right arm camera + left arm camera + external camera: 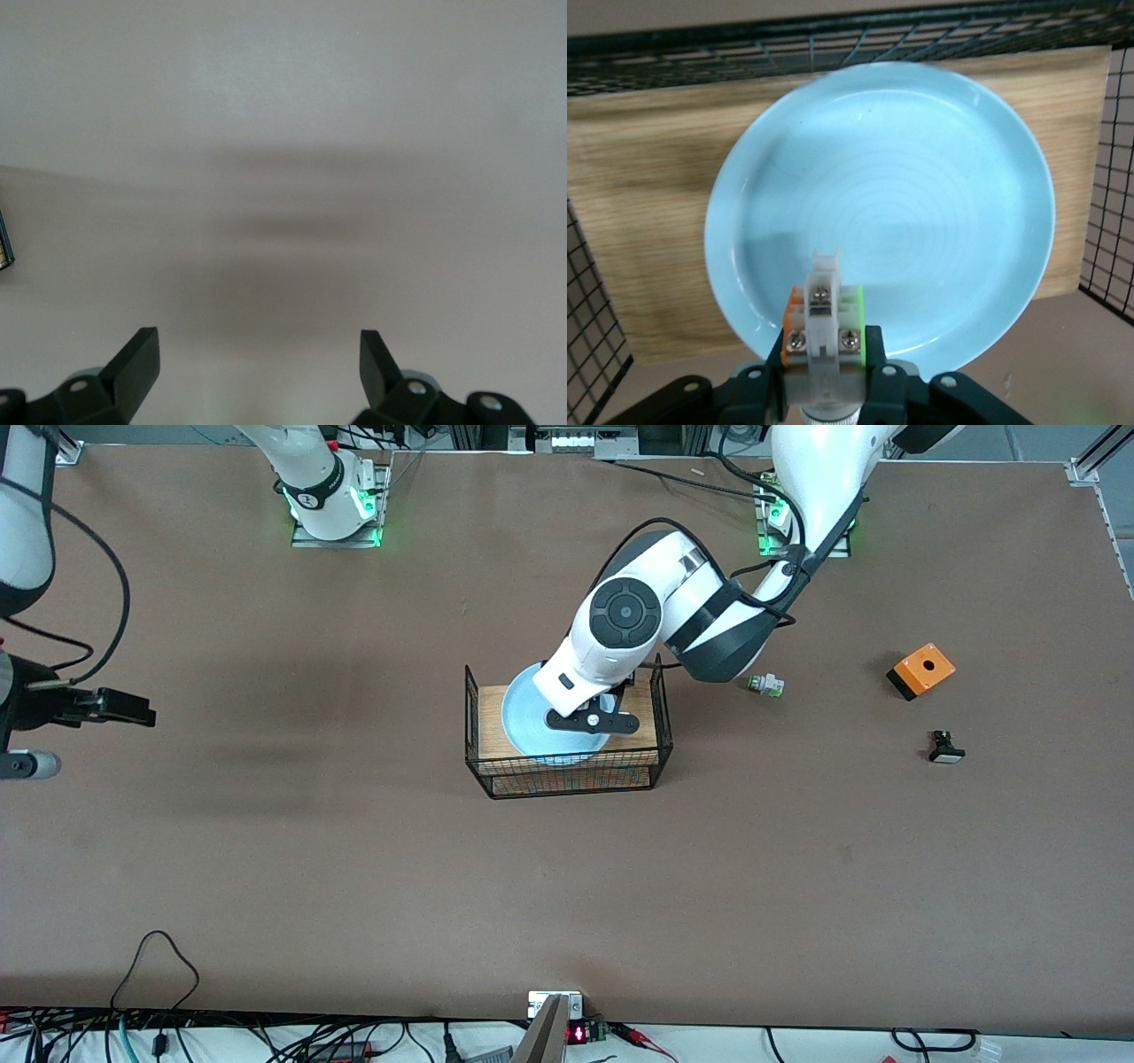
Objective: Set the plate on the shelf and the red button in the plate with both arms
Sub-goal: 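Lower the white-red button onto the plate and open the left gripper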
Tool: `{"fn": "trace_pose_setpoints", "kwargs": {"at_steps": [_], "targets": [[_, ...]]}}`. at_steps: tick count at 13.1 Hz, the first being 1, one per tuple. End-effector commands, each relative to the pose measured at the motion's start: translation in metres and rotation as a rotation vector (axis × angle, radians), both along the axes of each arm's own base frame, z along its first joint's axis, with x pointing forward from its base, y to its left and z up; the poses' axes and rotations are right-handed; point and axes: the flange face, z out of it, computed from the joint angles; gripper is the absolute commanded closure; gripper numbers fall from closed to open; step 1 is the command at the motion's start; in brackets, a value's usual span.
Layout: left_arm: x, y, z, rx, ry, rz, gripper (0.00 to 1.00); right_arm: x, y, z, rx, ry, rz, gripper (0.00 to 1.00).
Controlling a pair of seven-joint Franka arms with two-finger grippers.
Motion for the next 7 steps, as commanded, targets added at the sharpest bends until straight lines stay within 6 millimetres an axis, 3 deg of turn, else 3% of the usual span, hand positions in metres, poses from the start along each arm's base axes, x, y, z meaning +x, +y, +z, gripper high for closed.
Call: {"fn": "trace_pose_setpoints", "kwargs": {"at_steps": [1, 7], "targets": [[0.010, -0.002, 0.003, -0.005, -0.010, 0.031, 1.00, -0.053, 0.005, 0.001, 0.011, -0.052, 0.007, 0.00], [0.007, -0.021, -0.016, -0.023, -0.010, 0.050, 1.00, -0.111, 0.003, -0.012, 0.006, -0.143, 0.006, 0.00]]}}
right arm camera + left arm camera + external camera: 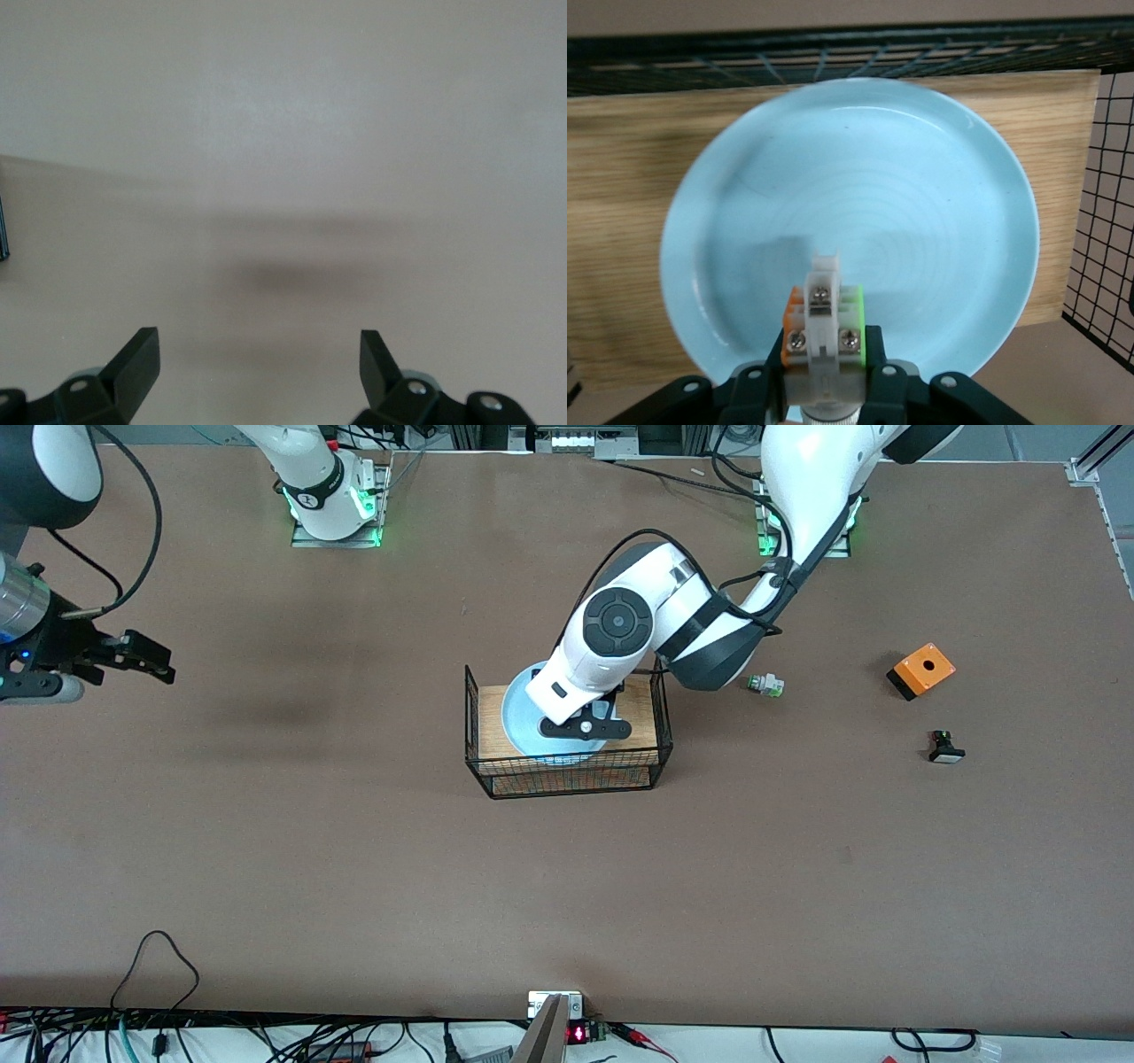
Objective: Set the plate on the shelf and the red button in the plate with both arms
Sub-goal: 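Lower the white-red button onto the plate and open the left gripper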
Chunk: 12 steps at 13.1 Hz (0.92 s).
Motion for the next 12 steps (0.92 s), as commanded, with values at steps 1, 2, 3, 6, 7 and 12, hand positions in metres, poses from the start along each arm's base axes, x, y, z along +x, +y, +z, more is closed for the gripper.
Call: {"fn": "trace_pose_setpoints", "kwargs": {"at_steps": [1, 2, 3, 6, 7, 12], "targets": [[0.004, -0.009, -0.003, -0.003, -0.007, 0.015, 1.00, -0.029, 0.001, -0.003, 0.002, -0.015, 0.003, 0.00], [0.006, -0.006, -0.006, 0.003, -0.009, 0.012, 0.99, -0.022, 0.002, -0.002, 0.001, -0.010, 0.005, 0.00], [0.006, -0.006, -0.011, 0.006, -0.003, 0.010, 0.93, -0.018, 0.003, 0.002, 0.000, -0.002, 0.007, 0.00], [0.007, -0.006, -0.012, 0.004, -0.002, 0.011, 0.37, -0.020, 0.003, 0.000, 0.002, 0.019, 0.005, 0.00], [0.008, -0.005, -0.011, 0.004, -0.005, 0.011, 0.00, -0.018, 0.001, -0.004, 0.002, 0.022, 0.002, 0.00], [0.014, 0.005, 0.026, -0.014, -0.044, 0.031, 0.00, -0.008, -0.002, -0.010, -0.007, 0.029, 0.002, 0.00]]}}
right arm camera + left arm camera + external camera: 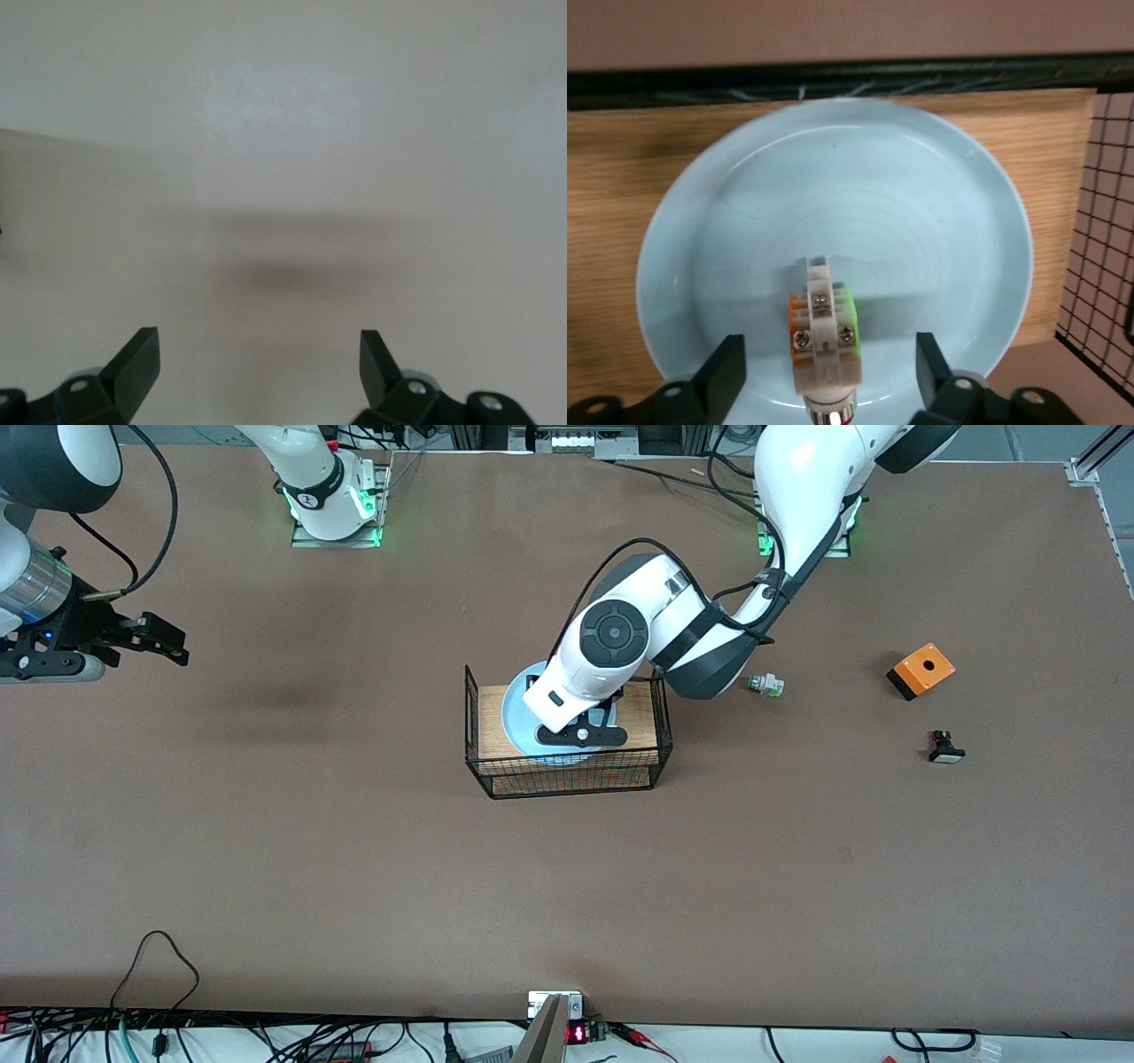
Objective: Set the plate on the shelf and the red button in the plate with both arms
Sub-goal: 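Lower the white-red button onto the plate and open the left gripper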
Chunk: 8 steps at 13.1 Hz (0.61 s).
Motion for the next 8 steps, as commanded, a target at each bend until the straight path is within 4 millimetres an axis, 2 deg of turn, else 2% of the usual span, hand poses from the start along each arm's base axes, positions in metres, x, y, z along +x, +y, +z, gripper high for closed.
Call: {"fn": "trace_pose_setpoints", "kwargs": {"at_steps": [1, 3, 4, 7, 8], "targets": [[0.015, 0.021, 0.041, -0.008, -0.051, 0.040, 0.00, 0.015, -0.002, 0.001, -0.006, 0.003, 0.002, 0.00], [0.027, 0.047, 0.078, -0.021, -0.083, 0.076, 0.00, 0.028, -0.004, 0.005, -0.007, 0.026, -0.001, 0.00], [0.030, 0.061, 0.088, -0.002, -0.077, 0.082, 0.00, 0.034, -0.007, 0.009, -0.009, 0.034, -0.004, 0.00], [0.035, 0.083, 0.125, -0.006, -0.133, 0.077, 0.00, 0.035, -0.011, 0.008, -0.008, 0.049, -0.023, 0.00], [0.037, 0.088, 0.132, 0.000, -0.153, 0.077, 0.00, 0.035, -0.011, 0.009, -0.009, 0.048, -0.023, 0.00]]}}
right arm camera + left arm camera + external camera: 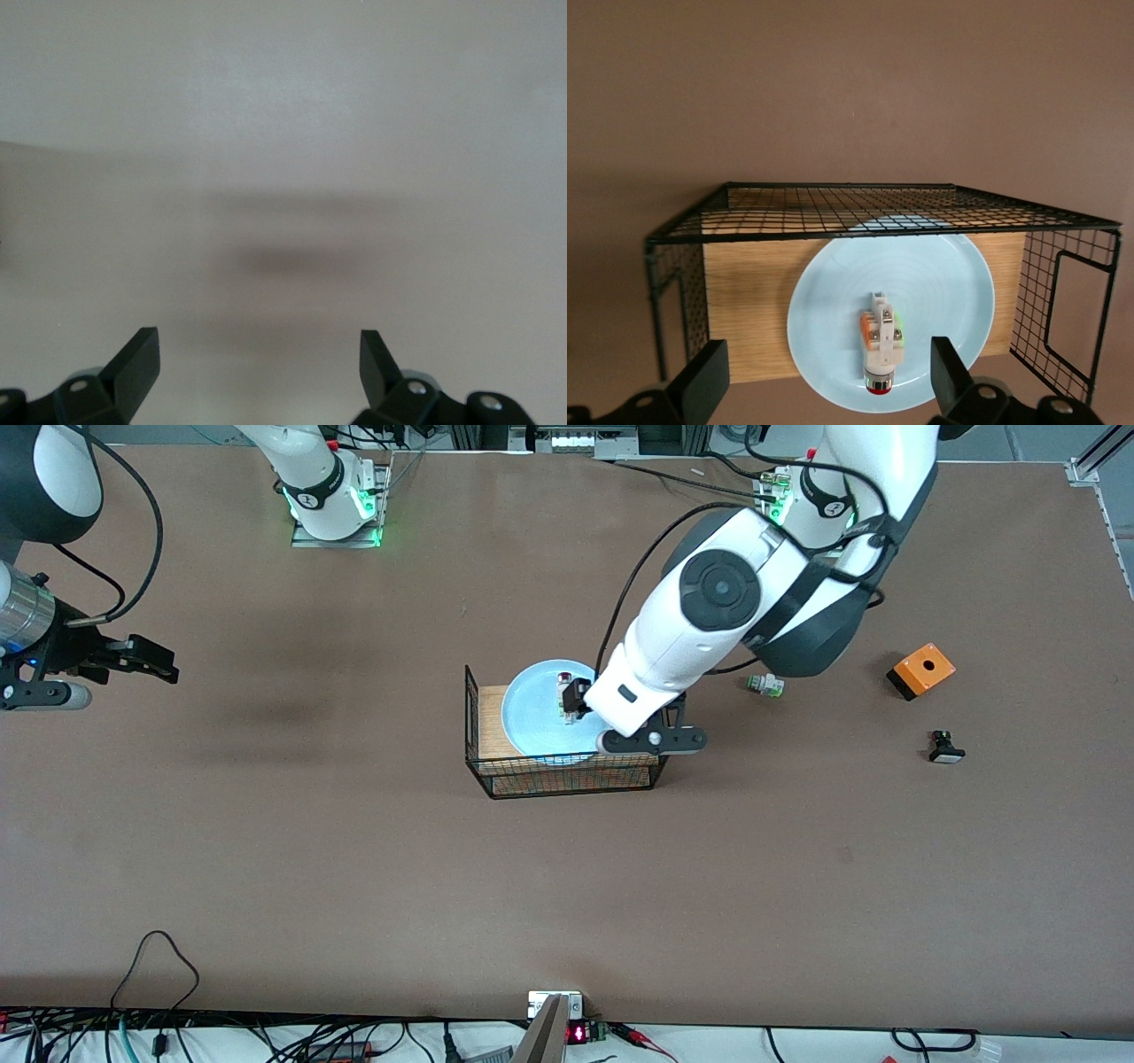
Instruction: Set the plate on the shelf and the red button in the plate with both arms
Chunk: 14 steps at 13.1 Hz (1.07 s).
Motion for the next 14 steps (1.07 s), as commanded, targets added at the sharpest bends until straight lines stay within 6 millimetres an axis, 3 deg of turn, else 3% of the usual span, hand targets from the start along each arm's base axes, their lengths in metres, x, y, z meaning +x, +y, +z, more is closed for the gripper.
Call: {"fn": "trace_pose_setpoints", "kwargs": {"at_steps": [1, 3, 5, 7, 8, 11, 13, 14], "targets": [[-0.002, 0.014, 0.024, 0.072, -0.085, -0.041, 0.00, 0.001, -0.003, 0.007, -0.007, 0.013, -0.009, 0.00], [-0.002, 0.026, 0.047, 0.210, -0.223, -0.102, 0.00, 0.000, 0.000, 0.007, -0.013, 0.016, -0.006, 0.00], [-0.002, 0.040, 0.047, 0.269, -0.189, -0.096, 0.00, 0.002, 0.004, 0.010, -0.042, 0.007, 0.012, 0.00], [0.015, 0.074, 0.060, 0.274, -0.171, -0.038, 0.00, 0.006, 0.011, 0.031, -0.071, -0.006, 0.037, 0.00], [0.024, 0.094, 0.060, 0.283, -0.152, -0.027, 0.00, 0.006, 0.022, 0.039, -0.076, 0.000, 0.056, 0.00], [0.042, 0.152, 0.055, 0.250, -0.055, 0.019, 0.00, 0.007, 0.026, 0.050, -0.084, -0.008, 0.064, 0.00], [0.045, 0.193, 0.078, 0.249, -0.054, 0.050, 0.00, 0.004, 0.026, 0.054, -0.084, 0.005, 0.062, 0.00], [0.050, 0.223, 0.085, 0.253, -0.062, 0.026, 0.00, 0.002, 0.025, 0.060, -0.084, 0.015, 0.056, 0.00]]}}
